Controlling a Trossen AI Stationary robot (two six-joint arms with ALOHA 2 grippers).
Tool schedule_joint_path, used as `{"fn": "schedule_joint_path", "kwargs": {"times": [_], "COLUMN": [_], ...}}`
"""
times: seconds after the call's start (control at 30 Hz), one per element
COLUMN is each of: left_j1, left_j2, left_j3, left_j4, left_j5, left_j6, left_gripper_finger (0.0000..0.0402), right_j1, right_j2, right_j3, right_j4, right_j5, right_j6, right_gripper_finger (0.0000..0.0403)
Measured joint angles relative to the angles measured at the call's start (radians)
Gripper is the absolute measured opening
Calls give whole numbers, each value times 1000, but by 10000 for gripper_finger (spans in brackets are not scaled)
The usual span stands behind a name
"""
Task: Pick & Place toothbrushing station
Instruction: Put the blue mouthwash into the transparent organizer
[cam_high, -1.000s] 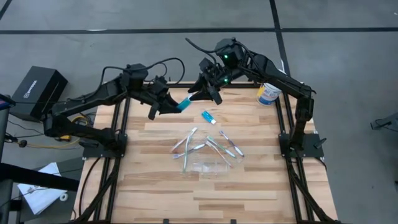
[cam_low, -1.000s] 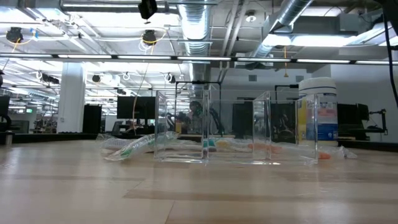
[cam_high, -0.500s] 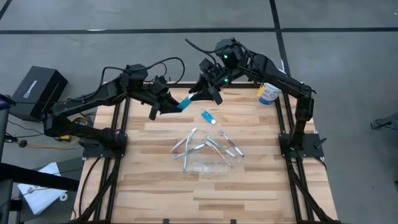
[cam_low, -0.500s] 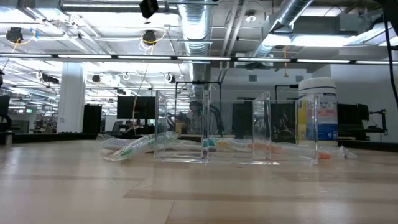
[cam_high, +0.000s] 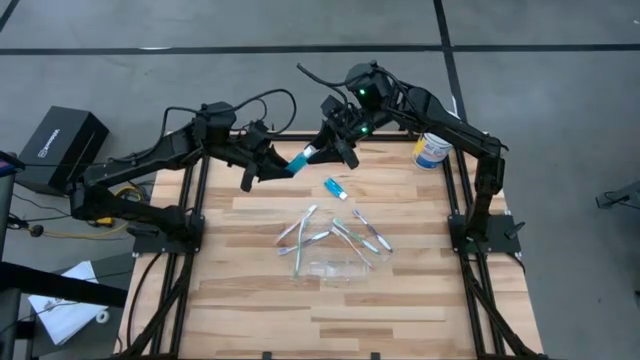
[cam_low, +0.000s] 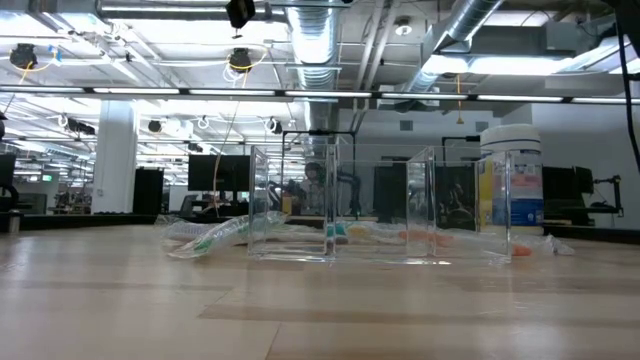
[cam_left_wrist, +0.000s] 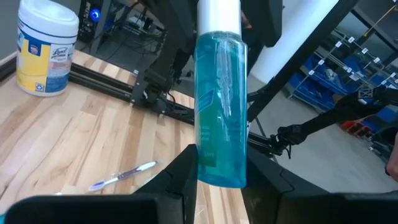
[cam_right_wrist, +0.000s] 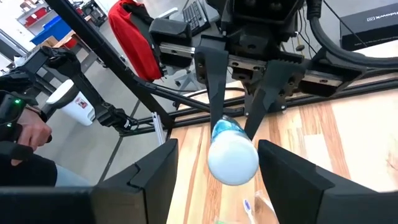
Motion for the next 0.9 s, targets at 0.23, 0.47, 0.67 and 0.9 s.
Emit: {"fn": "schedule_joint_path", "kwargs": {"times": [0.23,0.47,0.67,0.9], "left_j1": [0,0,0,0], "left_j2": [0,-1,-1,-1], "left_j3": [0,0,0,0], "left_j4": [5,12,12,13], "left_j5": [0,2,7,7], "left_j6": [0,0,-1,-1], "left_gripper_finger": [86,86,86,86], "right_j1": [-2,-11,-25,-28], "right_j2": [0,0,0,0], "right_j3": [0,0,0,0], "right_j4": [-15,-15,-14,-3], "right_j5": [1,2,1,0], "right_j6": [-1,3,13,15], "right_gripper_finger": [195,165,157,169]}}
